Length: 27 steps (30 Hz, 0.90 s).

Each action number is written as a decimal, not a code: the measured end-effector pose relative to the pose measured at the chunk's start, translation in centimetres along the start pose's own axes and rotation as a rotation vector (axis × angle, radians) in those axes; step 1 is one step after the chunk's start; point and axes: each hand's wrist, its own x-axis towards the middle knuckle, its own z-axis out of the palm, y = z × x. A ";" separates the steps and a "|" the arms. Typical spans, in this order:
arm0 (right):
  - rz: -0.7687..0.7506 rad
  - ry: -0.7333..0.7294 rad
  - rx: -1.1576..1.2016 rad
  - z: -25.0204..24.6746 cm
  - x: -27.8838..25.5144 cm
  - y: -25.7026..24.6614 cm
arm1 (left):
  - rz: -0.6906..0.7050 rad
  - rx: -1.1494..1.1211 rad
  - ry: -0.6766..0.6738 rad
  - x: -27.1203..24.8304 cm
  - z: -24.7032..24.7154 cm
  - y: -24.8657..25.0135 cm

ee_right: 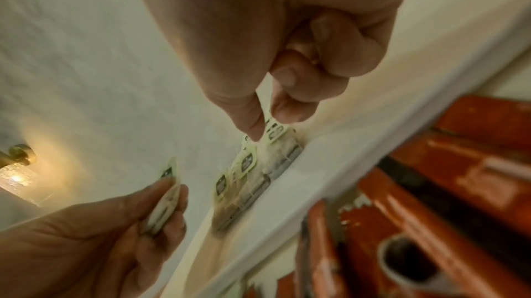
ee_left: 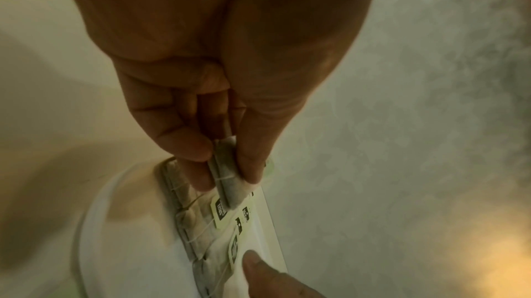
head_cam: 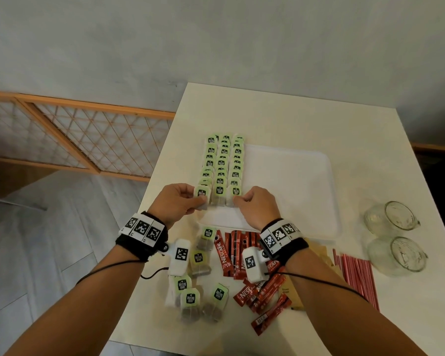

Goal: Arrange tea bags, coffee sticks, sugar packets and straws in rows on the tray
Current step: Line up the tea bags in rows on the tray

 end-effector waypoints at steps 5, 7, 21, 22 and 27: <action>-0.131 -0.103 0.189 0.2 -1.4 -1.3 | 0.015 -0.078 -0.041 -0.2 0.1 0.2; -0.191 -0.190 0.220 0.9 -1.9 -1.7 | 0.027 -0.062 -0.045 -0.3 0.3 0.4; -0.180 -0.183 0.176 3.9 -1.0 -2.2 | 0.050 0.054 0.102 -1.0 -1.8 0.7; -0.173 -0.177 0.160 4.2 -0.8 -2.2 | 0.045 0.058 0.120 -1.1 -2.2 0.7; -0.148 -0.156 0.082 6.0 -0.3 -2.2 | 0.025 0.134 0.106 -1.7 -3.3 0.0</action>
